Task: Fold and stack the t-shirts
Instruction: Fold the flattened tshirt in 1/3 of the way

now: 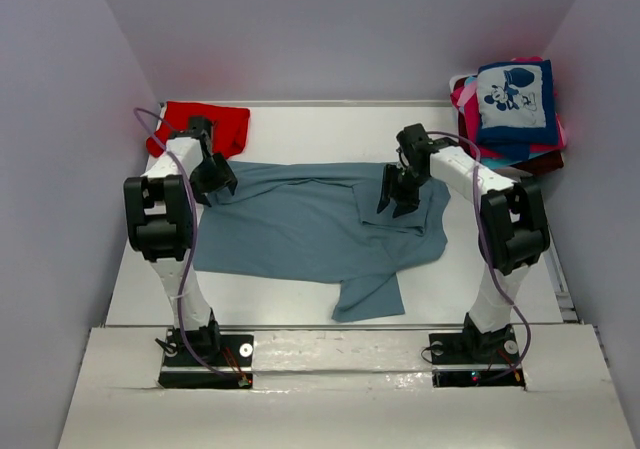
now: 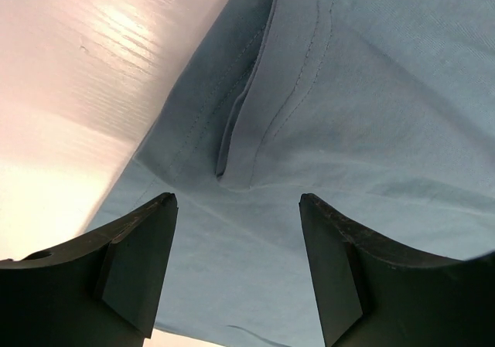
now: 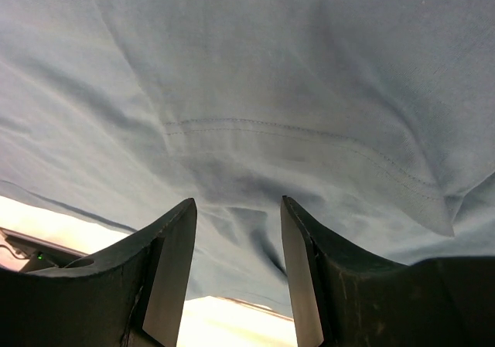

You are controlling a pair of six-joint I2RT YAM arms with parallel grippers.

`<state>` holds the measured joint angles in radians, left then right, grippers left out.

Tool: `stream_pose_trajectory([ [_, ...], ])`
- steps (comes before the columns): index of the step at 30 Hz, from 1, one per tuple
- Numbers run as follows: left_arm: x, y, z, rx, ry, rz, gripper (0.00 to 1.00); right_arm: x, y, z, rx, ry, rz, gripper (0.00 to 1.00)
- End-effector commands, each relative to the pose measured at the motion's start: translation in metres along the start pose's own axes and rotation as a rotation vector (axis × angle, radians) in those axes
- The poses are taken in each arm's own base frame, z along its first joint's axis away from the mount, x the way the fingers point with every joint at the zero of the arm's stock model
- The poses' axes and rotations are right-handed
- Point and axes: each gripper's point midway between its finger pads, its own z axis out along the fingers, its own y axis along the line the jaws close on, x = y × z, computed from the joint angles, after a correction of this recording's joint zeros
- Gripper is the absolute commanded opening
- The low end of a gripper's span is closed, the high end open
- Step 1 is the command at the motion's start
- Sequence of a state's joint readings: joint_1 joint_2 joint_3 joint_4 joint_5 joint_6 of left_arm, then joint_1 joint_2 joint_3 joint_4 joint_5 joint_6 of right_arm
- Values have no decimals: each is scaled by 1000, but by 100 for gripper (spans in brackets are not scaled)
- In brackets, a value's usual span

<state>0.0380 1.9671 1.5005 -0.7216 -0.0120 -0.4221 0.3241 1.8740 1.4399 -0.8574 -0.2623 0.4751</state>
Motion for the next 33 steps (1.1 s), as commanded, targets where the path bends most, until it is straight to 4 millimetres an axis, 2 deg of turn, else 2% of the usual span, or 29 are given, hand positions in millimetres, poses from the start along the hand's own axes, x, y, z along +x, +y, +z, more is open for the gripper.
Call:
stream_pose_trajectory([
  [1, -13, -6, -2, 13, -41, 0, 76, 5, -6, 10, 8, 9, -4, 53],
  [7, -13, -10, 7, 23, -30, 4, 75, 6, -14, 28, 28, 26, 1, 52],
  [15, -19, -8, 10, 28, -43, 7, 73, 14, -26, 46, 56, 53, 10, 46],
  [19, -20, -9, 9, 31, -48, 8, 70, 16, -29, 49, 61, 62, 8, 45],
  [26, -26, -10, -8, 43, -75, 16, 70, 19, -31, 49, 67, 71, 3, 44],
  [33, -27, -10, -15, 48, -85, 17, 70, 16, -23, 42, 42, 62, -1, 44],
])
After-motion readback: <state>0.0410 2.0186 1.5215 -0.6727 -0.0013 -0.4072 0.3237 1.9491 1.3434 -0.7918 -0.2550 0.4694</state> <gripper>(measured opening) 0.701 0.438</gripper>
